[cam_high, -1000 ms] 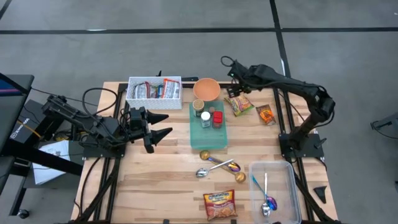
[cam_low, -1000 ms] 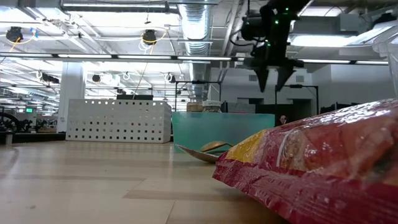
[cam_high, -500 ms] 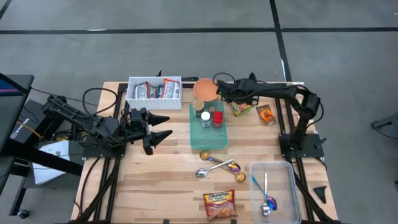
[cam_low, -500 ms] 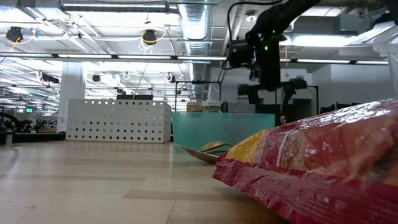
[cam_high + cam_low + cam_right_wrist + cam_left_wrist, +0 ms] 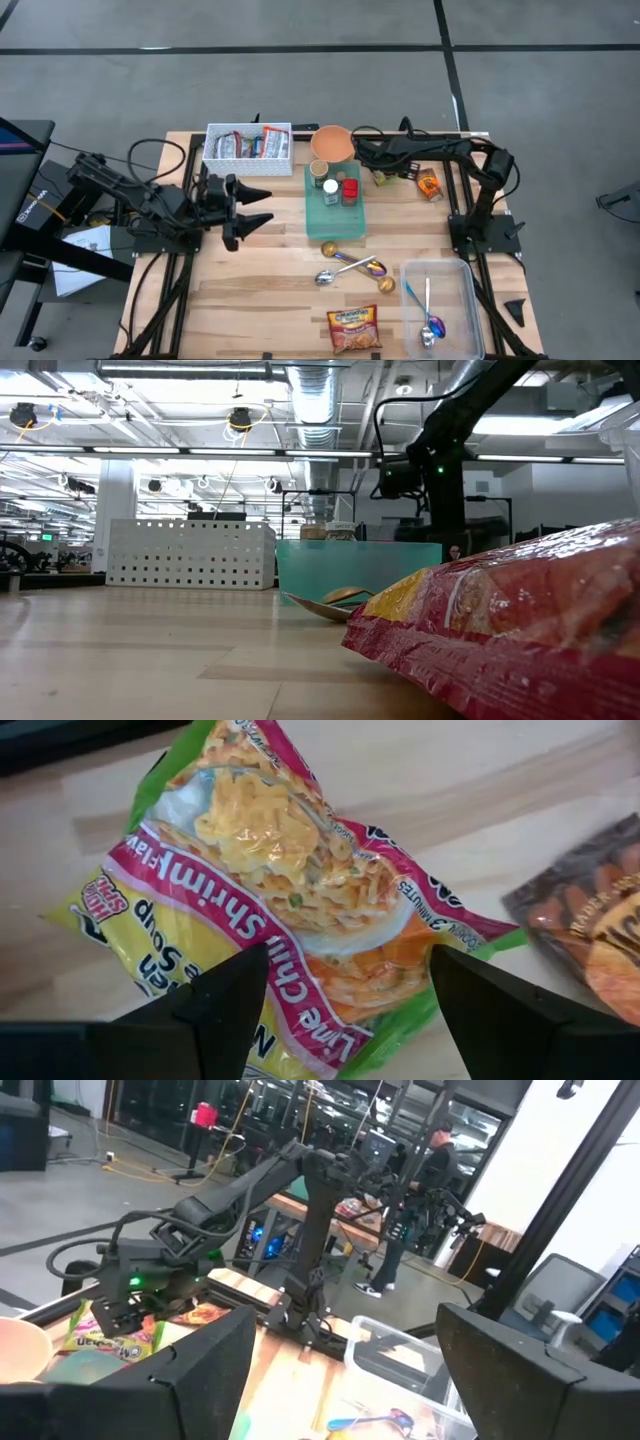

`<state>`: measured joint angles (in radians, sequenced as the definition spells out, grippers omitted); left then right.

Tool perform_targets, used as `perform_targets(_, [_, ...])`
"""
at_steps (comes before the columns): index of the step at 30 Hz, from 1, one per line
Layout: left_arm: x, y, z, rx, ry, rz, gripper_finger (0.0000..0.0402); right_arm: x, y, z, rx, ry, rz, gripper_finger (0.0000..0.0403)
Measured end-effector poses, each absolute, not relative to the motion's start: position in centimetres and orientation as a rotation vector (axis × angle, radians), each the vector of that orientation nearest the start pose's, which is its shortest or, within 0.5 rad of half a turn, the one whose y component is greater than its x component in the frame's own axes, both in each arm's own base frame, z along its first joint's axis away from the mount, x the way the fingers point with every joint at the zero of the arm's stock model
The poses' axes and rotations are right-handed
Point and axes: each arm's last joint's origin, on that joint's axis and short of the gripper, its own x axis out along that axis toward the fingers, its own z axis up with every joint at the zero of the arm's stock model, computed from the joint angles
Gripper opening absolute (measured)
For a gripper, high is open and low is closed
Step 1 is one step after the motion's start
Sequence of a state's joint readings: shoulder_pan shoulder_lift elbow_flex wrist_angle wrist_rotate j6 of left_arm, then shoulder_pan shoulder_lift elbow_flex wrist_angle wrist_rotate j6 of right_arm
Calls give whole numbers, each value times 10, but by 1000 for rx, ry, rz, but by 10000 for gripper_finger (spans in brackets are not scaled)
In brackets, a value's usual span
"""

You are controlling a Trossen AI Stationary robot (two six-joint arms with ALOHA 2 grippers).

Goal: Pick & Place Food Item
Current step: Put the green noodles pack into the white bin

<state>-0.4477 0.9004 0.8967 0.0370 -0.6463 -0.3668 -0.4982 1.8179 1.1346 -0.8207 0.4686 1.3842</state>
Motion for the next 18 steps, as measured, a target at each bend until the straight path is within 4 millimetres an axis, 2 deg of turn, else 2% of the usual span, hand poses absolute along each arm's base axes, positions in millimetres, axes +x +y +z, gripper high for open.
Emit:
perform_targets(4, [174, -64, 377, -394, -84, 188, 305, 279, -164, 158, 1042, 718, -1657, 269])
perform_targets(8, [169, -62, 380, -403, -99, 185, 305, 279, -164, 158, 1050, 720, -1647, 235])
perform_targets(18, [169, -62, 380, -410, -100, 184, 305, 280, -162, 157, 1011, 750, -1627, 64])
